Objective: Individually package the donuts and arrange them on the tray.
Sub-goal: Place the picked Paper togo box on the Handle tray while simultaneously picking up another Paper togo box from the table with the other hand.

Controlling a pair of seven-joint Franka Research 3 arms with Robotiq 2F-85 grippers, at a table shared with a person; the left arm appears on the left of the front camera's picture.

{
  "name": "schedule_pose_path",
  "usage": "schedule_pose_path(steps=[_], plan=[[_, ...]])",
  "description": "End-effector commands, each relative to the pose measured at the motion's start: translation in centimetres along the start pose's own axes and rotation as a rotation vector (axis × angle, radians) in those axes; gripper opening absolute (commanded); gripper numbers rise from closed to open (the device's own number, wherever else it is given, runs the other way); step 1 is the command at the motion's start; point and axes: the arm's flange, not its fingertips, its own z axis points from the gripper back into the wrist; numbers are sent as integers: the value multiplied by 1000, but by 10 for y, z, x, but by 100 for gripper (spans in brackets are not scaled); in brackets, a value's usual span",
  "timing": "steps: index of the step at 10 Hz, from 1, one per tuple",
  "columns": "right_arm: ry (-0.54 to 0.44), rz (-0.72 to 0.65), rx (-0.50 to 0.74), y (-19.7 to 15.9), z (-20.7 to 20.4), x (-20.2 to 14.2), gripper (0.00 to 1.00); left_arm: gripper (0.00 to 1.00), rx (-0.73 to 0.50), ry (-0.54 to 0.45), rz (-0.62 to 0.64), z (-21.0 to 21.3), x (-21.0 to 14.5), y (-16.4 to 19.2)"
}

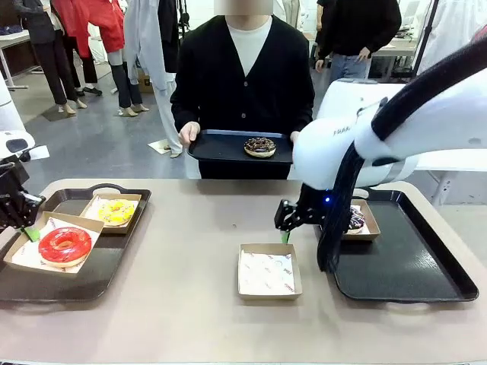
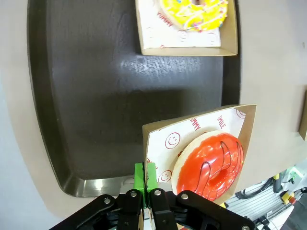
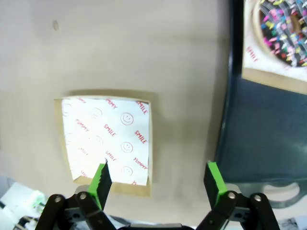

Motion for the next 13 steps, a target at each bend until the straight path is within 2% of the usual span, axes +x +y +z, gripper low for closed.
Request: schedule_pose_path(steps=[1,4,13], plan=[[-31,-41,-52,12,-14,-9,100,1,-5,-22,4,-11,1,12],[-56,-73,-170,26,-43,-21,100,1,-25,-13,5,-27,2,14],[-27,-60,-180,28,-64,-10,100,1,11,-15,28,-35,14,-6]])
